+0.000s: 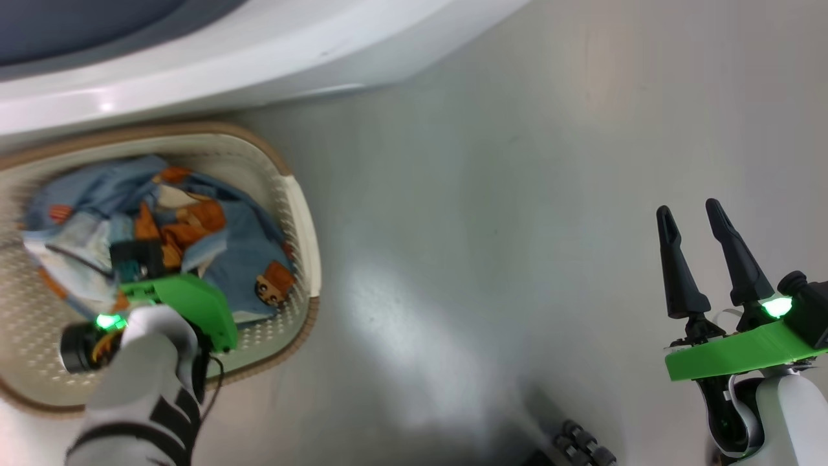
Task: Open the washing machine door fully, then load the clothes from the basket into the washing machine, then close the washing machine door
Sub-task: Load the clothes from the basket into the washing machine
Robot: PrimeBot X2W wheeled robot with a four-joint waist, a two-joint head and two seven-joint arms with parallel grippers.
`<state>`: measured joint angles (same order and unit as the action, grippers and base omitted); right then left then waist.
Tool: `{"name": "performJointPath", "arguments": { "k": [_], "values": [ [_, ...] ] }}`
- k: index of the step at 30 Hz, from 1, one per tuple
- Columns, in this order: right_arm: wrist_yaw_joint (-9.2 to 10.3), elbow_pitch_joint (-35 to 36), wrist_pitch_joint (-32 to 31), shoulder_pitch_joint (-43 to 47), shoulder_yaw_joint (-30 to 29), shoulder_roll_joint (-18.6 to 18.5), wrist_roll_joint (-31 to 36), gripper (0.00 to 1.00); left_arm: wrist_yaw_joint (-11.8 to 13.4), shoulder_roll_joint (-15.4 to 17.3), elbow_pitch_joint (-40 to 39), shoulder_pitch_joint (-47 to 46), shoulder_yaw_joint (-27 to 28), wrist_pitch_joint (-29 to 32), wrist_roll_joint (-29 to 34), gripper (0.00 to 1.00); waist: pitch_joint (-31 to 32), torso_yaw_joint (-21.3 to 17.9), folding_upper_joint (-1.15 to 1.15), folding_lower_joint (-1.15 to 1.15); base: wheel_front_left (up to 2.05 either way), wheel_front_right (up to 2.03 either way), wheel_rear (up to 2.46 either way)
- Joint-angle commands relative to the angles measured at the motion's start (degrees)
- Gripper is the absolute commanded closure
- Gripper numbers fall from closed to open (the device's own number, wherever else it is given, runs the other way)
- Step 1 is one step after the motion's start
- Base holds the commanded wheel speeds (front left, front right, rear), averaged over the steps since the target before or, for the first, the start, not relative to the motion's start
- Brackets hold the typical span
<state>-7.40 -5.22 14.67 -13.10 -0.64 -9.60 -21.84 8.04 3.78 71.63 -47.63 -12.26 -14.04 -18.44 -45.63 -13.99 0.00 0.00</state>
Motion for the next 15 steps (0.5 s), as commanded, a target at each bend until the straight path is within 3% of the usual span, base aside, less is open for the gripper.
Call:
{"name": "performJointPath", "arguments": {
  "k": [1, 15],
  "values": [
    [-0.09, 0.78, 0.33, 1.45, 1.04, -1.17, -0.3, 0.0, 0.61, 0.97, -0.93, 3.45, 1.39, -0.66, -0.38, 1.0, 3.25, 2.57, 0.0, 0.0, 0.0, 0.0, 0.0],
    [-0.09, -0.41, 0.33, 6.64, 0.83, -3.08, 0.6, 0.0, 2.17, -0.81, -32.32, 24.37, 4.15, -0.95, 1.87, 1.0, 20.03, 11.38, 0.0, 0.0, 0.0, 0.0, 0.0]
  ]
}}
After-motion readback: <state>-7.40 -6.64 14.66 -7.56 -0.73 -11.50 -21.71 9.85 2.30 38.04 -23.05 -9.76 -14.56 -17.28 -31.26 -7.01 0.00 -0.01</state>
